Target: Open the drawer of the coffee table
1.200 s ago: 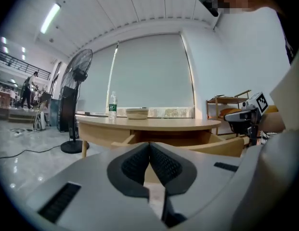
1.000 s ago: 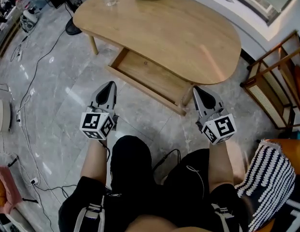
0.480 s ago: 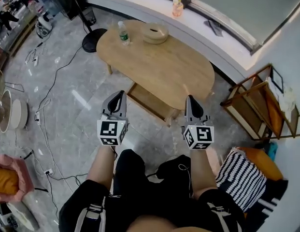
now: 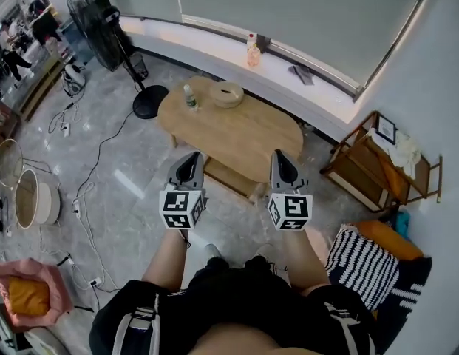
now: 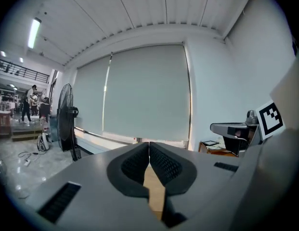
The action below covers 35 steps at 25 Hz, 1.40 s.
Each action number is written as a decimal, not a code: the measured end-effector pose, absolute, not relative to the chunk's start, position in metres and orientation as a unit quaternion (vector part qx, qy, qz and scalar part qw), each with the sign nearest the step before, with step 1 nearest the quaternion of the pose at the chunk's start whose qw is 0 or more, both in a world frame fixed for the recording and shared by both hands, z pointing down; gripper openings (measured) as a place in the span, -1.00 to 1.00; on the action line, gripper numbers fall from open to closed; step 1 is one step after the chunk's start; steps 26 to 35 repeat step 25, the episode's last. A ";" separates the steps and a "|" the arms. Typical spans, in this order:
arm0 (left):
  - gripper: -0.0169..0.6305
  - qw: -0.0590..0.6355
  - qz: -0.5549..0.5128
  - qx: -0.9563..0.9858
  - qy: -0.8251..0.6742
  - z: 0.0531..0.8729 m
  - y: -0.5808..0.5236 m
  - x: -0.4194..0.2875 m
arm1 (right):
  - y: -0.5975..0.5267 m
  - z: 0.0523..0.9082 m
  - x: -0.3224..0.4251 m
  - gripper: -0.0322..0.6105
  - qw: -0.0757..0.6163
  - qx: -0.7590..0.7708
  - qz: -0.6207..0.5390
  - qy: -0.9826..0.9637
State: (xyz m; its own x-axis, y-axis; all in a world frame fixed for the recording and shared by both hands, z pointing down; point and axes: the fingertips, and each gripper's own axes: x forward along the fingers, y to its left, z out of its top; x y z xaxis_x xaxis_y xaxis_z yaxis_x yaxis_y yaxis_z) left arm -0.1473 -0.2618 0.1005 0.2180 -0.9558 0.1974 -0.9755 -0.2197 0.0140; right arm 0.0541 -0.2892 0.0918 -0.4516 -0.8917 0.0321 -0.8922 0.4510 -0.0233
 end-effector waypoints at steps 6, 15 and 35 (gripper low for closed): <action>-0.88 0.030 0.067 0.785 -0.615 0.065 -0.250 -0.130 | -0.273 0.064 0.059 -0.86 -0.006 0.528 0.004 -0.849; -0.88 -0.005 0.081 0.781 -0.619 0.041 -0.239 -0.126 | -0.260 0.041 0.044 -0.86 -0.018 0.515 -0.014 -0.857; -0.88 0.006 0.087 0.766 -0.637 0.045 -0.223 -0.142 | -0.246 0.042 0.032 -0.86 -0.016 0.508 -0.019 -0.861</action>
